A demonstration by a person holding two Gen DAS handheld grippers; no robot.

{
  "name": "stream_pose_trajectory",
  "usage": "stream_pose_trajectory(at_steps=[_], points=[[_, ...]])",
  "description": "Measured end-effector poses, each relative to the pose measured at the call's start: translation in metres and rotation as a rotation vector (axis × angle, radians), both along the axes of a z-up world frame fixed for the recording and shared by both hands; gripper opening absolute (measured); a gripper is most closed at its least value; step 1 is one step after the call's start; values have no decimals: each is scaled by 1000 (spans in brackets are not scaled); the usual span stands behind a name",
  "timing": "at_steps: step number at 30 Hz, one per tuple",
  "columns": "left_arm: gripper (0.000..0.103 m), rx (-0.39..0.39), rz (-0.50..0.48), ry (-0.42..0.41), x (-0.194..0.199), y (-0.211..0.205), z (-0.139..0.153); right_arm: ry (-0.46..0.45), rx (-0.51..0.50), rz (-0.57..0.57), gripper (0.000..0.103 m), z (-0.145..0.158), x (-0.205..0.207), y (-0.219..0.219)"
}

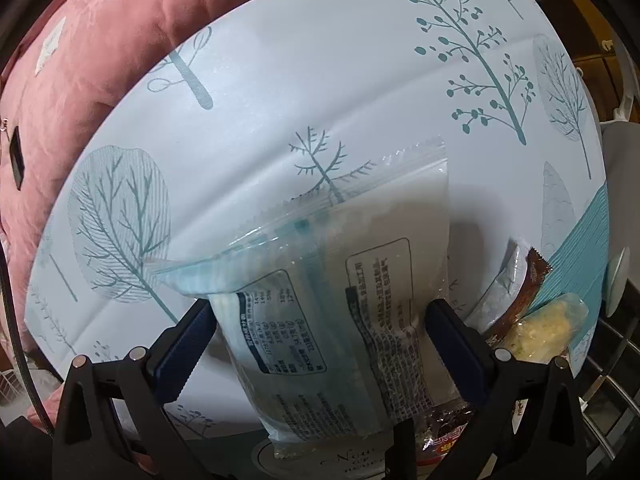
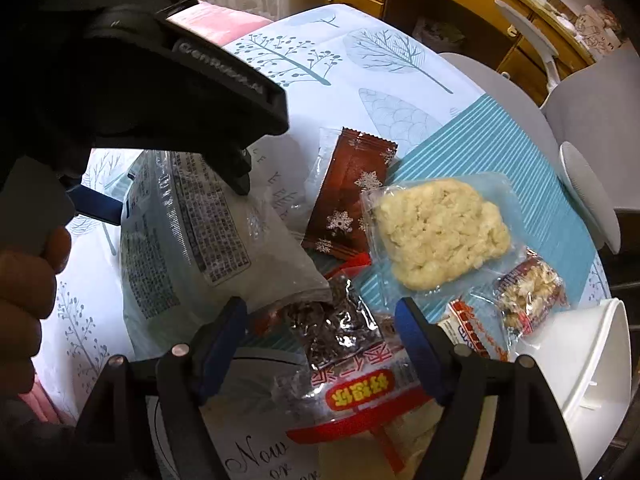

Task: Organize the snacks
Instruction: 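Grasp the large clear printed bag with the left tool while the right tool grasps the red-labelled snack bag, then lift both bags and carry them over the white tray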

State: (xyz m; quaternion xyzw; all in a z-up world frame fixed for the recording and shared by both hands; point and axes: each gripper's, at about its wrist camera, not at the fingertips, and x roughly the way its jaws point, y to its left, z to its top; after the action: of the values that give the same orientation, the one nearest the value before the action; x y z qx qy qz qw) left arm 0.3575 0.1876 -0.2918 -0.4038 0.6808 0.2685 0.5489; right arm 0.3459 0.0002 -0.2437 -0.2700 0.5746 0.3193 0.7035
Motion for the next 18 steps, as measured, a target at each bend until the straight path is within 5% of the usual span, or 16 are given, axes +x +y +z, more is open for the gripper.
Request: stream_pose_trajectory(at_steps=[6,13,18], points=[[101,-20,-3,-16,-8,13,-4,19,-6,10,77,2,19,-2],[88,-45,-2,-91,-36,34,1,50,2,59,77,-3,23,2],[76,-64,-4,-137,-47,52,9,31,-88,106,76,-16,9,8]])
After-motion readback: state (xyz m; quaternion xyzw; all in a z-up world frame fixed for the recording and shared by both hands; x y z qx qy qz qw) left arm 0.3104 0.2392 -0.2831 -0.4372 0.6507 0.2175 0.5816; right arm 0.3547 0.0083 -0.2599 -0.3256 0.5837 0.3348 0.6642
